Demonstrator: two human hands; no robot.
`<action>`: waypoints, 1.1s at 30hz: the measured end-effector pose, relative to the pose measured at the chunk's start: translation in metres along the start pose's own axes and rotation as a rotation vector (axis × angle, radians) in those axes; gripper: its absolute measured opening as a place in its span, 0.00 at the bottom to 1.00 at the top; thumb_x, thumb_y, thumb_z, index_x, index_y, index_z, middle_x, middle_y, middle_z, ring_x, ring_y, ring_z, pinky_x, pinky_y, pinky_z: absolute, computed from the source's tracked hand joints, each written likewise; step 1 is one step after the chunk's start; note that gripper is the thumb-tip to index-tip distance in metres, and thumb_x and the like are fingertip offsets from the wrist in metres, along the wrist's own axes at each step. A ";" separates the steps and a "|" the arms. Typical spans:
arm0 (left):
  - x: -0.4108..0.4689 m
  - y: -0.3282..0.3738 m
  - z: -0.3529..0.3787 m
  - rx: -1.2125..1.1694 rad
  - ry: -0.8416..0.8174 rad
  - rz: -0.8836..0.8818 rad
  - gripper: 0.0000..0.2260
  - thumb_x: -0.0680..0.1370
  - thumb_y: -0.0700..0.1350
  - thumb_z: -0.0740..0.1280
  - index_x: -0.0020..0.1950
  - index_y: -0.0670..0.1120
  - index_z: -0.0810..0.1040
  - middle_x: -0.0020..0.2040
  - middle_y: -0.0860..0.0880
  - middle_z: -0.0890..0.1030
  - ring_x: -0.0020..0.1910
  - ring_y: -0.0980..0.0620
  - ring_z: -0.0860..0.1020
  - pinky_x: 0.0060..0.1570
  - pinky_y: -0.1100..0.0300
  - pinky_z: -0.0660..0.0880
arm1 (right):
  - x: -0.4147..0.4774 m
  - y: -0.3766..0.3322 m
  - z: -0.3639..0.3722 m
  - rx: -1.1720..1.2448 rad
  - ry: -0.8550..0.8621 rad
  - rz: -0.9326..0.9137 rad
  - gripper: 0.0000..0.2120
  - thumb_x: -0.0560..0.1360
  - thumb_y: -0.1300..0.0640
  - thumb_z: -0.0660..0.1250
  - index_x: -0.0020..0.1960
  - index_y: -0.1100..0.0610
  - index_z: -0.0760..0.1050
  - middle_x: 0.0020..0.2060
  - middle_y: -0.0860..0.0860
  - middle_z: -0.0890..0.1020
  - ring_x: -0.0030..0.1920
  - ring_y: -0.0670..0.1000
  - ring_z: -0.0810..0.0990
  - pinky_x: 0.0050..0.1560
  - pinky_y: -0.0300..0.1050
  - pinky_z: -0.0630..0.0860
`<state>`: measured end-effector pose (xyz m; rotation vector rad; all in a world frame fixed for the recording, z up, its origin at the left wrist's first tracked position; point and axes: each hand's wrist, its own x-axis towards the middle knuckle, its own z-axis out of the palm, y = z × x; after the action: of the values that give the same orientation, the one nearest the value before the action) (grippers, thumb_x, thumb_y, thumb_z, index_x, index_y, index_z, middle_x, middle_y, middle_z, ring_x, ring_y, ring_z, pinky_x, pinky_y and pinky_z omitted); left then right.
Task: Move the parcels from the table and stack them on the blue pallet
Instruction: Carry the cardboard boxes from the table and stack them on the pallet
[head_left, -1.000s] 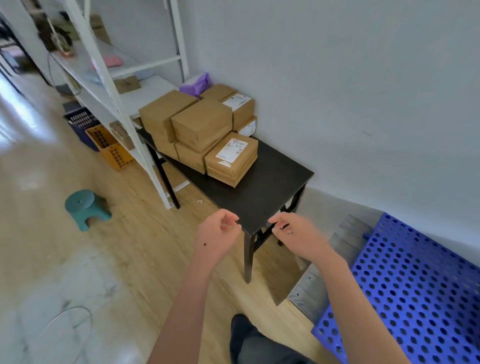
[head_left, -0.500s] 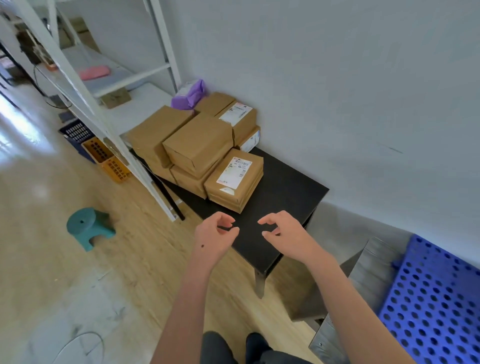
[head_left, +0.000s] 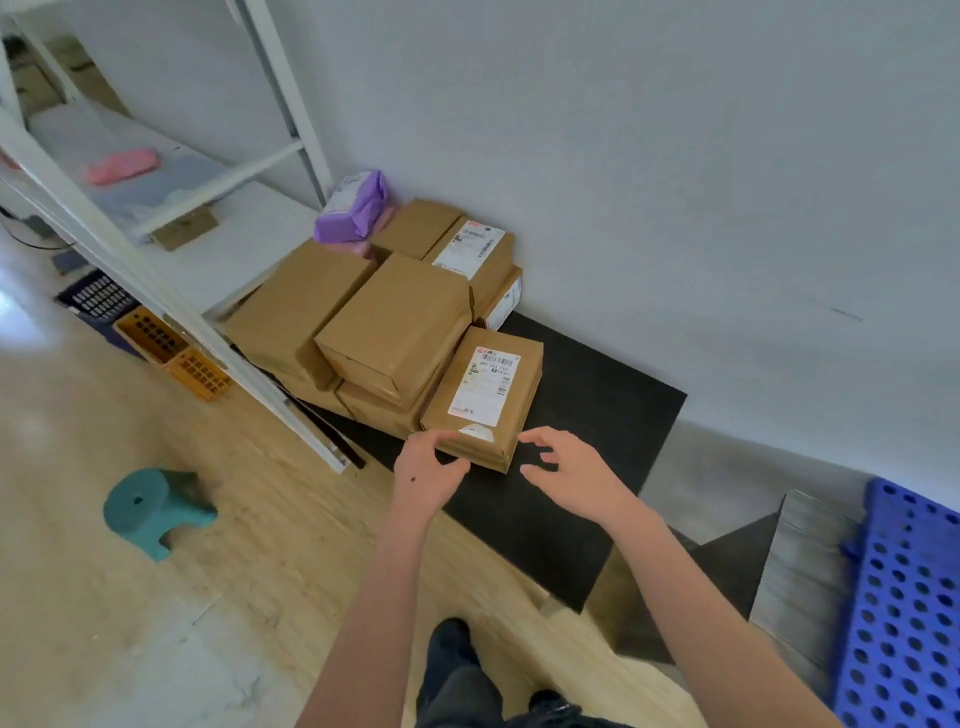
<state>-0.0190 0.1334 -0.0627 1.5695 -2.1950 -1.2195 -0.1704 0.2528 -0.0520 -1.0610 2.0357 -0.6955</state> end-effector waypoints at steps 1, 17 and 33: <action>0.010 -0.005 -0.003 0.009 -0.019 0.008 0.18 0.72 0.42 0.70 0.61 0.51 0.75 0.63 0.49 0.73 0.60 0.52 0.72 0.62 0.56 0.69 | 0.006 -0.004 0.004 0.025 -0.001 0.015 0.21 0.76 0.54 0.67 0.68 0.44 0.68 0.69 0.48 0.70 0.66 0.50 0.72 0.62 0.42 0.70; 0.081 -0.043 -0.015 0.080 -0.241 0.152 0.22 0.73 0.41 0.70 0.66 0.51 0.71 0.64 0.51 0.72 0.59 0.51 0.74 0.62 0.52 0.73 | 0.055 -0.033 0.053 0.351 0.243 0.114 0.27 0.72 0.56 0.73 0.54 0.31 0.61 0.40 0.15 0.67 0.43 0.14 0.63 0.36 0.12 0.61; 0.097 -0.036 0.017 0.068 -0.491 -0.089 0.36 0.76 0.60 0.63 0.77 0.48 0.51 0.72 0.43 0.64 0.68 0.43 0.68 0.62 0.45 0.72 | 0.053 0.032 0.052 0.372 0.272 0.482 0.36 0.74 0.53 0.70 0.76 0.49 0.56 0.60 0.49 0.76 0.52 0.46 0.75 0.52 0.41 0.72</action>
<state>-0.0446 0.0554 -0.1277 1.5316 -2.4919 -1.7285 -0.1649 0.2177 -0.1245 -0.2557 2.1584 -0.9428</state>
